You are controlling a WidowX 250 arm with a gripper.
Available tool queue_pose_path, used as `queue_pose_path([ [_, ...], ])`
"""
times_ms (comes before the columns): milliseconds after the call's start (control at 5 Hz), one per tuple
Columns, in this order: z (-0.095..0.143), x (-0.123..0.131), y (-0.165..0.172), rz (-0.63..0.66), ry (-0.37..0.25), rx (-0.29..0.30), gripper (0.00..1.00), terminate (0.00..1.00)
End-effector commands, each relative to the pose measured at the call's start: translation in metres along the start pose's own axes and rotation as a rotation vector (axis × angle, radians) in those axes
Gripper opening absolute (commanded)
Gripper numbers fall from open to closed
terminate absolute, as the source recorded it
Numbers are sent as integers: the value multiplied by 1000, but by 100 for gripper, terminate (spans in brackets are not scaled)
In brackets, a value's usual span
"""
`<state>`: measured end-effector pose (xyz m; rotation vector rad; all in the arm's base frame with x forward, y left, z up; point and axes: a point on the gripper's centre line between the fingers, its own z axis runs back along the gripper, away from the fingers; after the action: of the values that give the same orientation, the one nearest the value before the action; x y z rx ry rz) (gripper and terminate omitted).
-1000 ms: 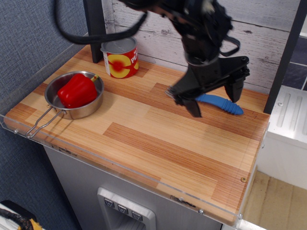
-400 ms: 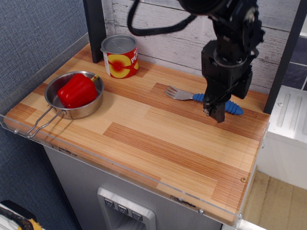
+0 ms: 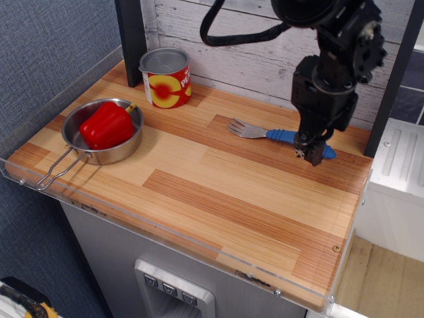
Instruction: Put blue fork with handle towards front right counter corner
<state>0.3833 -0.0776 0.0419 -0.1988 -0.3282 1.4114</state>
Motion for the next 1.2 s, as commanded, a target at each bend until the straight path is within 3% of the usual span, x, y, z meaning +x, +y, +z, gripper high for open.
queue_pose_path([
  [0,-6,36,-16,84,32,23,100,0],
  [400,-22,40,-10,144,2,113,100,0],
  [600,-24,40,-9,160,-1,129,100,0],
  [800,-26,39,-5,218,25,150,0,0],
  [1000,-18,46,-6,196,27,130,0,0],
])
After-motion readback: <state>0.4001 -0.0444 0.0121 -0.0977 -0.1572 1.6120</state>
